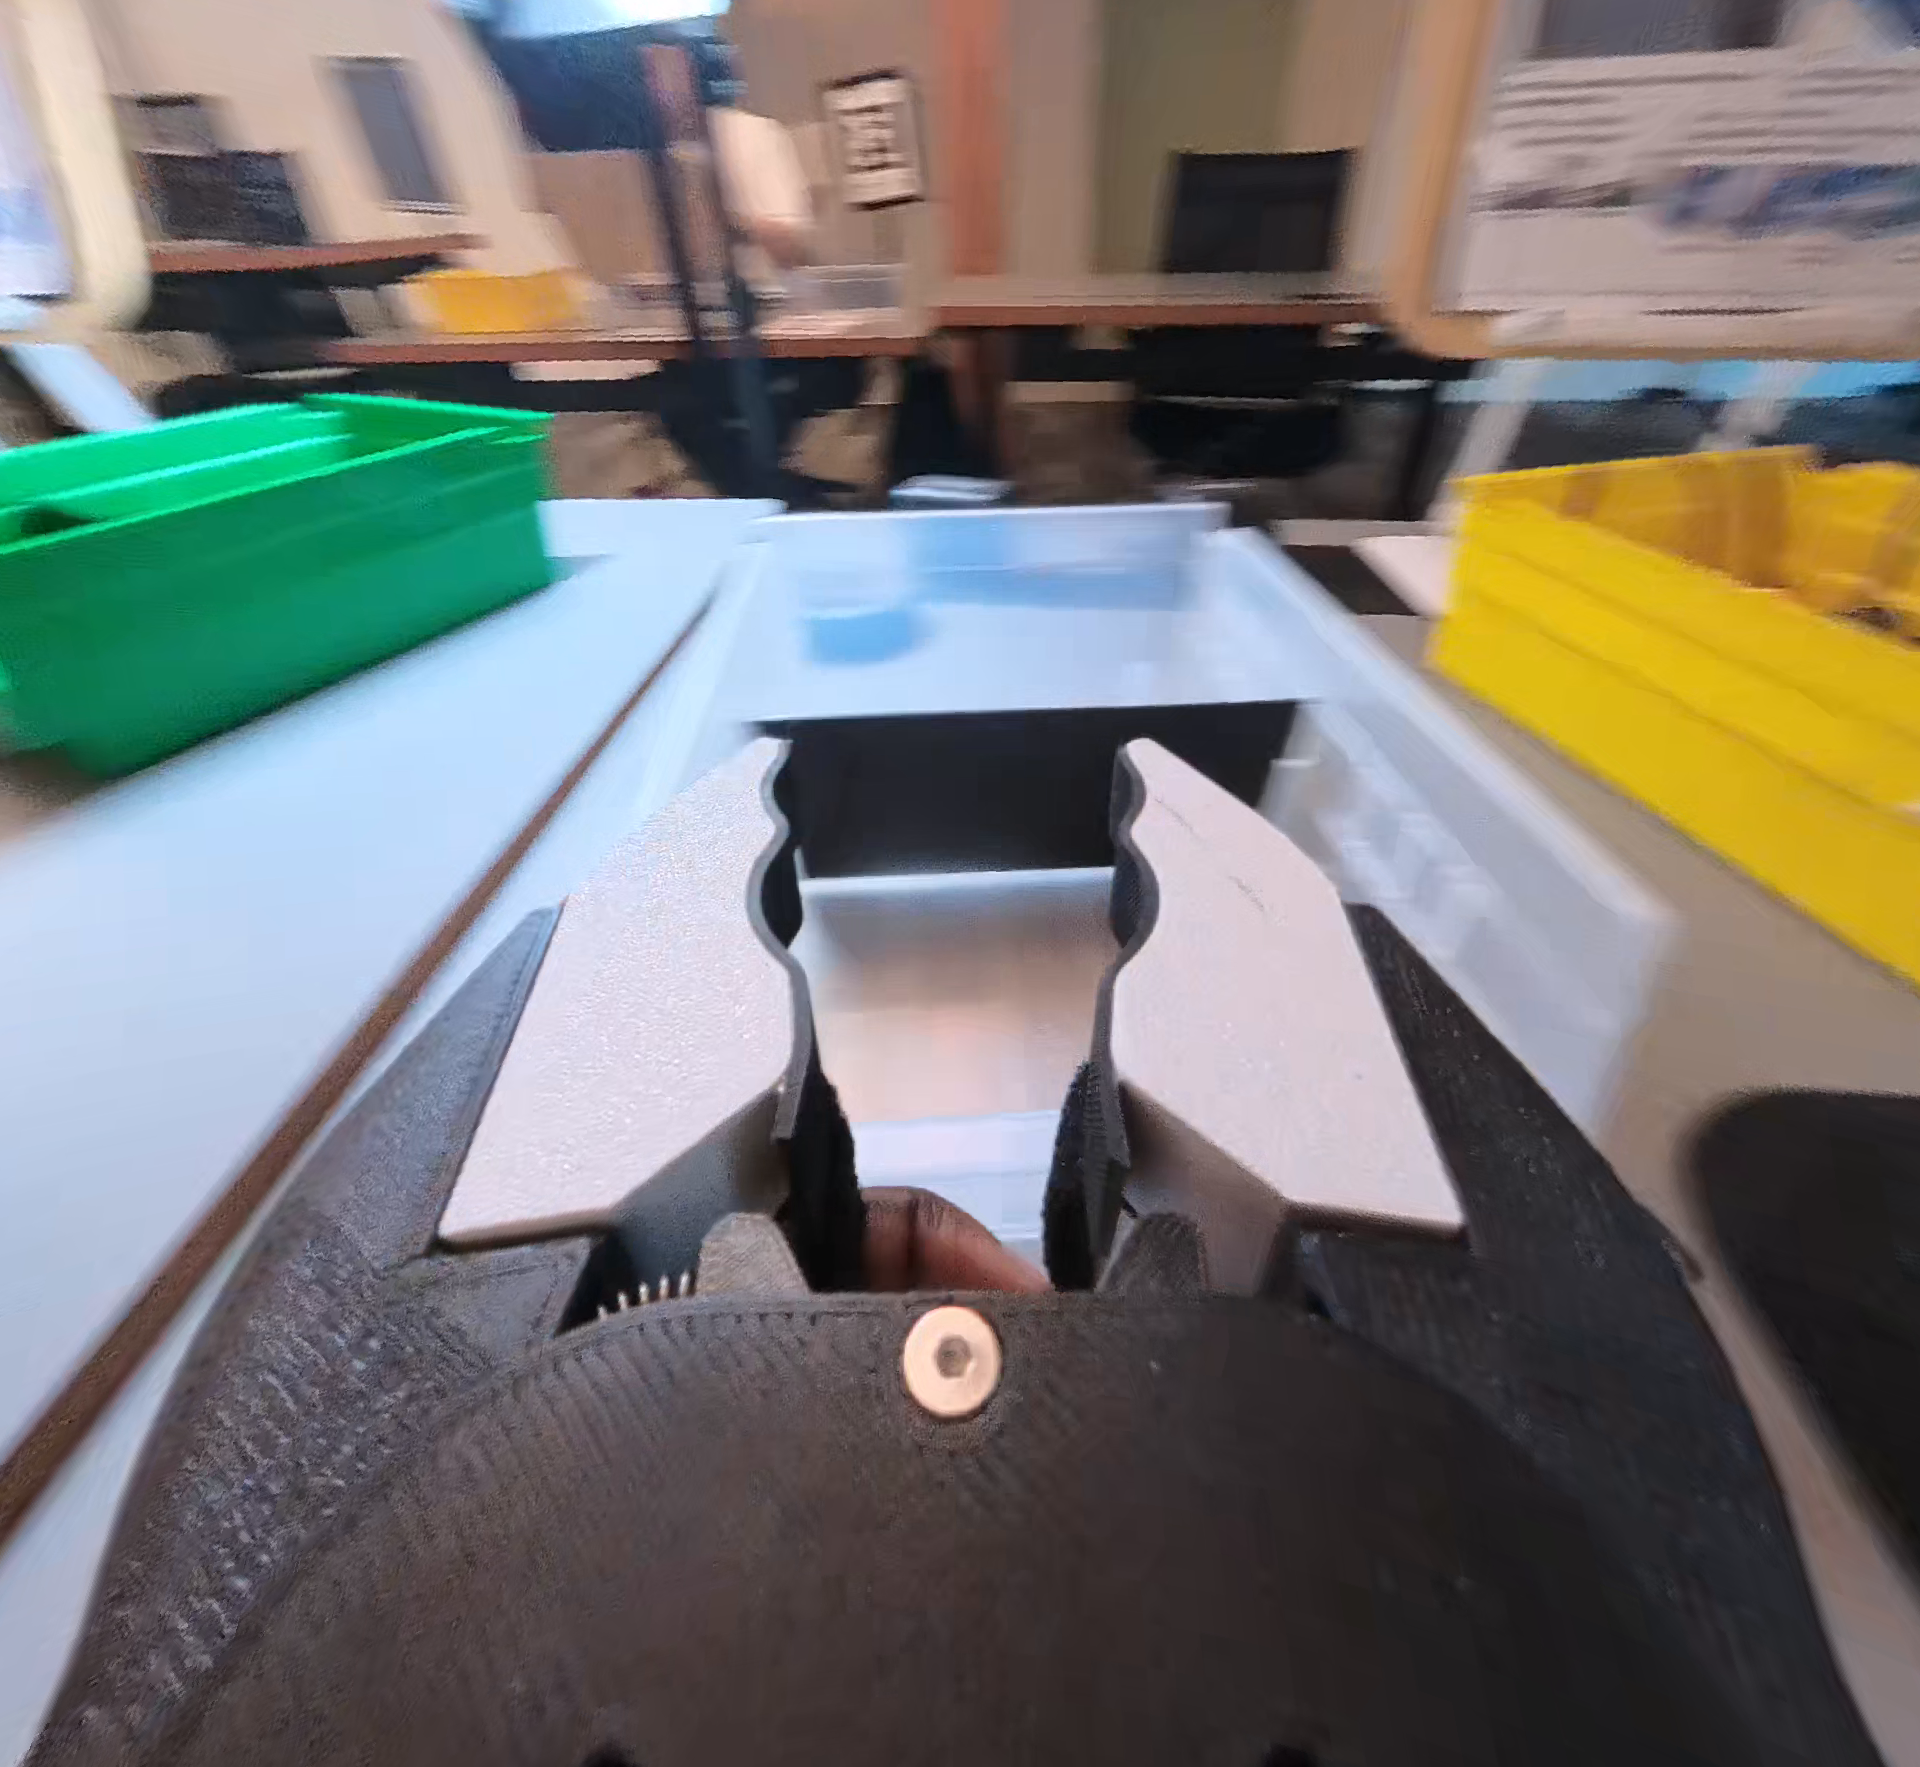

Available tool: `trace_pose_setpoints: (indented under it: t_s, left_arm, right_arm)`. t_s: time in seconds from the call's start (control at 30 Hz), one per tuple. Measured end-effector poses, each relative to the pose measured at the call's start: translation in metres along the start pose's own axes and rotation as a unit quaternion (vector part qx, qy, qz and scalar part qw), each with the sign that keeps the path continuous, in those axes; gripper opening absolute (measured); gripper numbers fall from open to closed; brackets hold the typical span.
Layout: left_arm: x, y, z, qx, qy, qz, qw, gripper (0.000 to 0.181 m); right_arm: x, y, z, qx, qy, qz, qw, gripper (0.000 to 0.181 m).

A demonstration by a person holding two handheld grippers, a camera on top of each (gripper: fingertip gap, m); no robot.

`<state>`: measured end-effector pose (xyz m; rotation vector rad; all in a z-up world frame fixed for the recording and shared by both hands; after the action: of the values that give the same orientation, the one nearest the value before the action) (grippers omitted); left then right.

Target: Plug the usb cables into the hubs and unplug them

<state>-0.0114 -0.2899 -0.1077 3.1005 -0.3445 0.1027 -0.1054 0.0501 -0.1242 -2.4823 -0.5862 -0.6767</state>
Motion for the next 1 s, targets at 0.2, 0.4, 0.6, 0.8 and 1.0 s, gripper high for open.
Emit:
trace_pose_setpoints:
  t_s: [0.2,0.4,0.6,0.8,1.0]
  left_arm:
    - [0.003,0.054,0.024,-0.005,0.050,-0.098,0.994,0.060]
    - [-0.015,0.058,0.048,-0.005,0.177,-0.028,0.984,0.023]
    - [0.001,0.039,0.043,0.020,0.192,-0.022,0.981,0.007]
    - [0.016,0.029,0.031,0.033,0.190,0.011,0.981,0.024]
    - [0.005,0.031,0.039,0.008,0.172,0.020,0.985,0.007]
  right_arm:
    - [-0.011,0.025,-0.019,0.026,-0.017,-0.021,0.999,0.033]
    - [-0.015,0.030,-0.023,0.011,-0.036,-0.046,0.998,0.036]
    - [-0.017,0.036,-0.025,0.025,-0.048,-0.053,0.997,0.035]
    - [0.025,0.036,-0.034,-0.028,-0.180,-0.051,0.982,0.041]
    - [0.043,0.086,-0.036,-0.040,-0.257,-0.084,0.962,0.048]
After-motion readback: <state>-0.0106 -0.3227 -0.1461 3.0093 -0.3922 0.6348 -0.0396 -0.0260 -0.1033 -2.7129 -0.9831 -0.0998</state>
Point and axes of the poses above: each gripper's, where its closed fingertips meet, x back along the fingers, z out of its underside, y = z × x across the jaws, the point moved 10 cm from there along x, back along the fingers, and after that the axes turned 10 degrees about z, right-handed, at the moved point
